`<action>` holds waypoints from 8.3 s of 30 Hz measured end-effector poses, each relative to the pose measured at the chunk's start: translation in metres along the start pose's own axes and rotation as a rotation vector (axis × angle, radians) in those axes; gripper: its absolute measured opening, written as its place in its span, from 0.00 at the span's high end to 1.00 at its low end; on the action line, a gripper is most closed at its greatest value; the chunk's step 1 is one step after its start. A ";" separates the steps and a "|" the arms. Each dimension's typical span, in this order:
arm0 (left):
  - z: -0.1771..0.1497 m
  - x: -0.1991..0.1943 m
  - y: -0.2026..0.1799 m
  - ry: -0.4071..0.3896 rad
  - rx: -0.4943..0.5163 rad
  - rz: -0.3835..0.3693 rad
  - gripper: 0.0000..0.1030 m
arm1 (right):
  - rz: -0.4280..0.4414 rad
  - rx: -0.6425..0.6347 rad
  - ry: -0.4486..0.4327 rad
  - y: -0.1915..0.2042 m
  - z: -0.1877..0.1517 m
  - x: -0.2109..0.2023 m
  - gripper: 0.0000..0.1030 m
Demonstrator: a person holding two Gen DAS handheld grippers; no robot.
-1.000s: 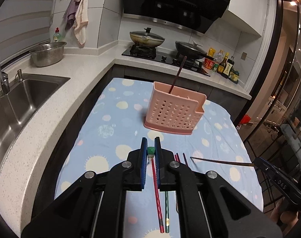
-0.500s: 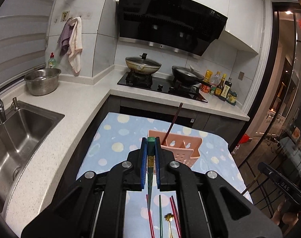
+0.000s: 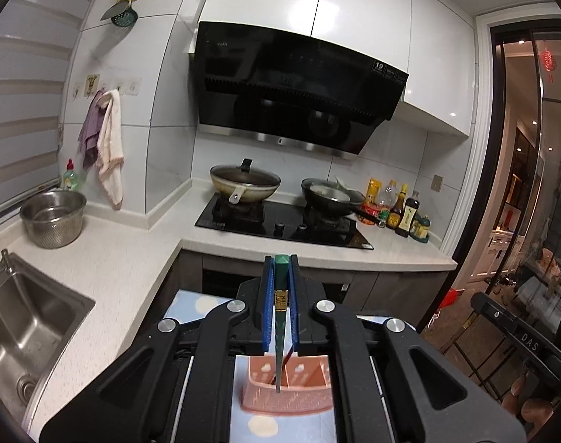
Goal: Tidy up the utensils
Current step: 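Lift and insert the green chopstick into the holder while the right tool inserts the brown one, then open both tools to release the chopsticks into the holder, then grasp a red chopstick with the left tool while the right tool grasps another red chopstick, then lift the red chopstick with the left tool while the right tool carries its chopstick over the holder, then lower both chopsticks into the pink holder and open both tools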
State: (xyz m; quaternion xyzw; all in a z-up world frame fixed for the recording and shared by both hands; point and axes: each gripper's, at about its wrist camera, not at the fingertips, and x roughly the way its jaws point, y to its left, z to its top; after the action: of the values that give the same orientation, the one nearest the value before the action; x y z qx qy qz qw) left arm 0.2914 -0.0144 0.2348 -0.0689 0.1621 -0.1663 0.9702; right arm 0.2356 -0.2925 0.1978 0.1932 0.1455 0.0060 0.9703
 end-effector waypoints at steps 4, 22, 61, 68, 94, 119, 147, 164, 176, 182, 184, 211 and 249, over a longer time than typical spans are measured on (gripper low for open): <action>0.005 0.026 0.000 0.000 0.000 0.002 0.93 | 0.012 0.008 -0.025 0.004 0.009 0.023 0.93; -0.056 0.104 0.031 0.174 -0.036 0.052 0.93 | -0.047 0.005 0.170 -0.009 -0.048 0.120 0.93; -0.195 -0.005 0.035 0.380 -0.041 0.112 0.61 | -0.142 -0.074 0.418 -0.024 -0.200 -0.025 0.70; -0.261 -0.036 0.027 0.501 -0.056 0.109 0.61 | -0.169 -0.109 0.563 -0.032 -0.276 -0.066 0.70; -0.357 -0.077 0.009 0.677 0.007 0.092 0.61 | -0.146 -0.192 0.740 -0.018 -0.346 -0.080 0.74; -0.373 -0.072 0.004 0.714 0.044 0.101 0.65 | -0.149 -0.226 0.750 -0.016 -0.354 -0.074 0.80; -0.364 -0.086 0.015 0.683 -0.011 0.071 0.93 | -0.154 -0.158 0.700 -0.028 -0.341 -0.085 0.93; -0.305 -0.108 0.013 0.555 -0.042 0.060 0.93 | -0.126 -0.087 0.543 -0.024 -0.285 -0.107 0.93; -0.240 -0.113 0.019 0.429 -0.060 0.056 0.93 | -0.095 -0.039 0.411 -0.024 -0.224 -0.114 0.93; -0.202 -0.106 0.020 0.343 -0.056 0.057 0.93 | -0.084 -0.047 0.335 -0.020 -0.189 -0.109 0.93; -0.190 -0.102 0.020 0.318 -0.052 0.060 0.93 | -0.082 -0.052 0.308 -0.018 -0.177 -0.107 0.93; -0.026 -0.024 -0.004 0.010 0.007 0.017 0.93 | 0.023 0.002 0.004 0.008 -0.018 -0.024 0.93; -0.068 0.109 0.031 0.167 -0.037 0.069 0.92 | -0.057 -0.003 0.190 -0.008 -0.067 0.120 0.88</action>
State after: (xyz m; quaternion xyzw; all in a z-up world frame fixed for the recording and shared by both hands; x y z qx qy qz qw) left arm 0.3750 -0.0286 0.1338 -0.0669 0.2478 -0.1351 0.9570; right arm 0.3309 -0.2665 0.1024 0.1861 0.2424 -0.0033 0.9522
